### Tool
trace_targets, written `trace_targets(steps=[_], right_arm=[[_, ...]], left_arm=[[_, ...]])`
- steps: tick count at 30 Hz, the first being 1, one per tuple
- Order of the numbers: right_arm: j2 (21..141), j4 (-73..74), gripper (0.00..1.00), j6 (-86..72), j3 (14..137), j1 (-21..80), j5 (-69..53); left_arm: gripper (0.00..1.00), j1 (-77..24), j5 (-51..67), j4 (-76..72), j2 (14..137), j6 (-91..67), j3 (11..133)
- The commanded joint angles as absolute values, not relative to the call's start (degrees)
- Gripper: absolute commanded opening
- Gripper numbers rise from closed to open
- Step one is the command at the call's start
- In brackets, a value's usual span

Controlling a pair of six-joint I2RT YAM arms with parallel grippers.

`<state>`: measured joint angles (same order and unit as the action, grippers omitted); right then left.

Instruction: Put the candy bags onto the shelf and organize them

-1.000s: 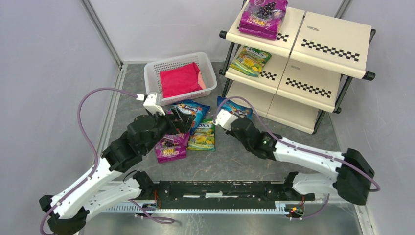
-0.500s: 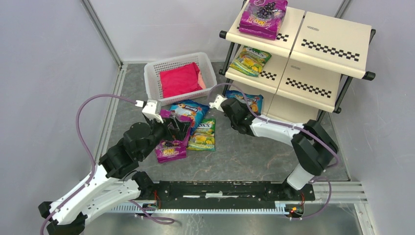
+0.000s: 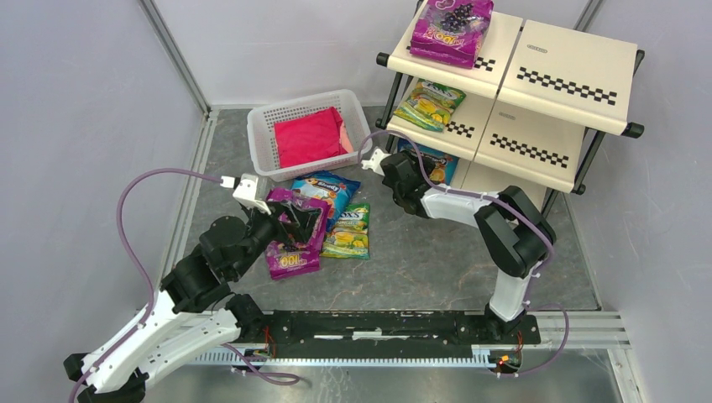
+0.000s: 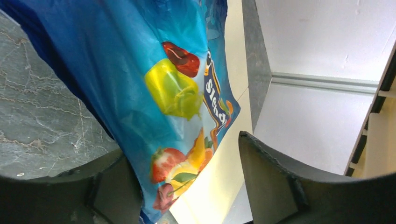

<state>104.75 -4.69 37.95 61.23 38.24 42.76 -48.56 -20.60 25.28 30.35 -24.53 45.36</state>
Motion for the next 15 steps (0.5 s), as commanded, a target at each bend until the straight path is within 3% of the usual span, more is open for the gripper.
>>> trace_targets(steps=[1,8,15], right_arm=[[101.22,-3.35,0.77,37.86,64.05,38.9,39.74],[93.31,2.9,0.78,33.91,57.19,39.75,36.1],[93.98,-1.84,0.66,35.62,54.14,39.81,39.48]], left_arm=[[1.0,-48.43,-22.1,24.9,30.33,-21.86,45.17],[1.0,-48.43,-22.76,24.88,30.29,-21.97,44.97],[1.0,-48.43,-23.45,25.14,30.75,-22.44,44.49]])
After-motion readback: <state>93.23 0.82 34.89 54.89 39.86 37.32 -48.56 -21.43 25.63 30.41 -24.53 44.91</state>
